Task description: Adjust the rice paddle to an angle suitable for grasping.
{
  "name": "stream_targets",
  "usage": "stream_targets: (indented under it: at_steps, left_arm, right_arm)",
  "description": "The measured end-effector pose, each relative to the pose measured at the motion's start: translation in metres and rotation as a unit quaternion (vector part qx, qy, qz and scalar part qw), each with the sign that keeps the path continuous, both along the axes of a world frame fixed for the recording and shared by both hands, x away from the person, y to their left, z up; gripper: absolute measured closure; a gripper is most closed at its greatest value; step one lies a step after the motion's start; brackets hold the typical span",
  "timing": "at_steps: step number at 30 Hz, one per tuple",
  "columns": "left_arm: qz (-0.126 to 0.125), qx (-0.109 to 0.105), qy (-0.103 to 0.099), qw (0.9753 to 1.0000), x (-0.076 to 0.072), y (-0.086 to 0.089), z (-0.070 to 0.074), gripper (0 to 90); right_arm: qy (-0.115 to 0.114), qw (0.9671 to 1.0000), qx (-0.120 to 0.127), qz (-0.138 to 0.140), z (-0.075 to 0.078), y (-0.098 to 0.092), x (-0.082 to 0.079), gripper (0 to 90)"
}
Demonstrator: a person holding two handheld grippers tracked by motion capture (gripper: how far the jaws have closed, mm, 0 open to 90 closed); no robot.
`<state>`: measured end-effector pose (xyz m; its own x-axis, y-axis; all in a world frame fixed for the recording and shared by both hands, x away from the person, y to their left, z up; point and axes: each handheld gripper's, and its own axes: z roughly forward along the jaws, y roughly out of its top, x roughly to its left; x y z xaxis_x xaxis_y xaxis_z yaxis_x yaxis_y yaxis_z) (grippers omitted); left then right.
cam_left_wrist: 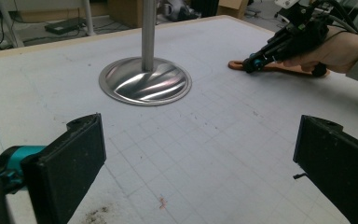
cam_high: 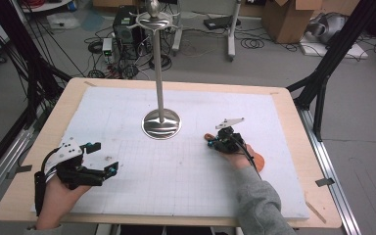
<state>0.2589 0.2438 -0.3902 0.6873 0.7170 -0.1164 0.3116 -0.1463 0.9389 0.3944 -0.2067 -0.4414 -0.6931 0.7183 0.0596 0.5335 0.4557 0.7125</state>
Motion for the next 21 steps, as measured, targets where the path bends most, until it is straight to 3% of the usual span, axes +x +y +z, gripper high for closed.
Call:
stream_targets:
  at_steps: [7,11,14,17,21]
  left_arm:
    - [-0.006,0.001,0.001,1.0,0.003,-0.004,-0.001,2.7]
    - [-0.01,0.002,0.002,0.9999,0.007,-0.006,-0.001,2.7]
    - [-0.012,0.0,0.002,0.9999,0.009,-0.008,-0.001,2.7]
    - [-0.013,0.001,0.005,0.9999,0.012,-0.01,-0.002,2.7]
    - [-0.02,0.002,0.003,0.9998,0.015,-0.014,-0.002,2.7]
  right_arm:
    - [0.004,0.9999,-0.005,-0.011,0.001,-0.004,0.005,89.9]
    - [-0.009,0.9999,-0.007,-0.002,0.003,-0.005,0.003,89.9]
    - [-0.021,0.9998,0.007,0.003,0.011,-0.01,0.0,89.7]
    - [-0.026,0.9996,-0.003,0.013,0.017,-0.014,-0.004,88.9]
    - [-0.03,0.9994,-0.002,0.02,0.021,-0.023,-0.006,77.4]
